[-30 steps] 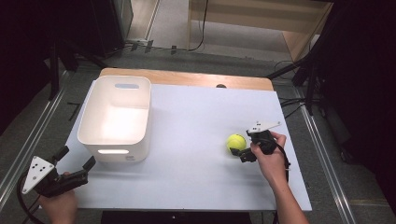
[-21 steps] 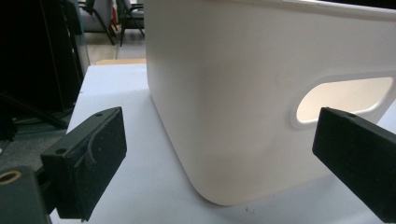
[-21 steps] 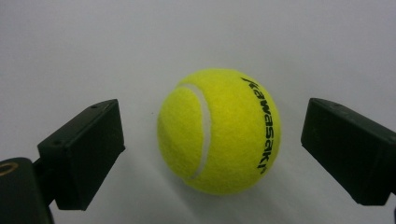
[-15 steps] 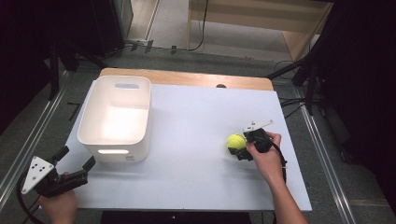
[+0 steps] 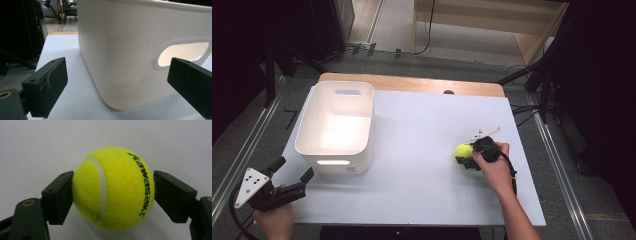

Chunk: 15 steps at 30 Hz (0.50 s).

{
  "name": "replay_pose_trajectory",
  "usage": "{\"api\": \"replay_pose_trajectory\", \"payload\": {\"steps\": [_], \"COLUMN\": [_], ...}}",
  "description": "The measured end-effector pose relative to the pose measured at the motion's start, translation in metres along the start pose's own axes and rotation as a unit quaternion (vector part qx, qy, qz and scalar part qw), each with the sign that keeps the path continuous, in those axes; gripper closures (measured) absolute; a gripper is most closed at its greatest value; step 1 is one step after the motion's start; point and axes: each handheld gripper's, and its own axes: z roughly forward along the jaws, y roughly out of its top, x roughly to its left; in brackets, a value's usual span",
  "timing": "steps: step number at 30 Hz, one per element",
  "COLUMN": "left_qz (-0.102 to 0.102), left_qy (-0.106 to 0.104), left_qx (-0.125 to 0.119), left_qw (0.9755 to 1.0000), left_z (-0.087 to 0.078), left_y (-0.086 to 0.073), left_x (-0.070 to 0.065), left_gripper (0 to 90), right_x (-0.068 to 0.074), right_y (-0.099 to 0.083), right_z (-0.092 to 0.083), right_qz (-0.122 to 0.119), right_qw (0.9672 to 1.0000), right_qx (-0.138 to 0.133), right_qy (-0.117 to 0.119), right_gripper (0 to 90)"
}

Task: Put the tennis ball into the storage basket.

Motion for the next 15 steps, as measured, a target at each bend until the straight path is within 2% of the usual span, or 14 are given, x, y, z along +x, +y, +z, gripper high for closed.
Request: {"api": "replay_pose_trajectory", "payload": {"steps": [15], "left_qz": [0.002], "left_qy": [0.0], "left_qx": [0.0], "left_qw": [1.0], "left_z": [0.0004], "left_y": [0.0], "left_x": [-0.0001], "left_gripper": [2.9], "right_x": [-0.0001], "right_y": [0.0015], "right_z": [0.0033], "right_qz": [-0.002], "right_qw": [0.9999], "right_qx": [-0.004], "right_qy": [0.01], "right_gripper": [23.8]}}
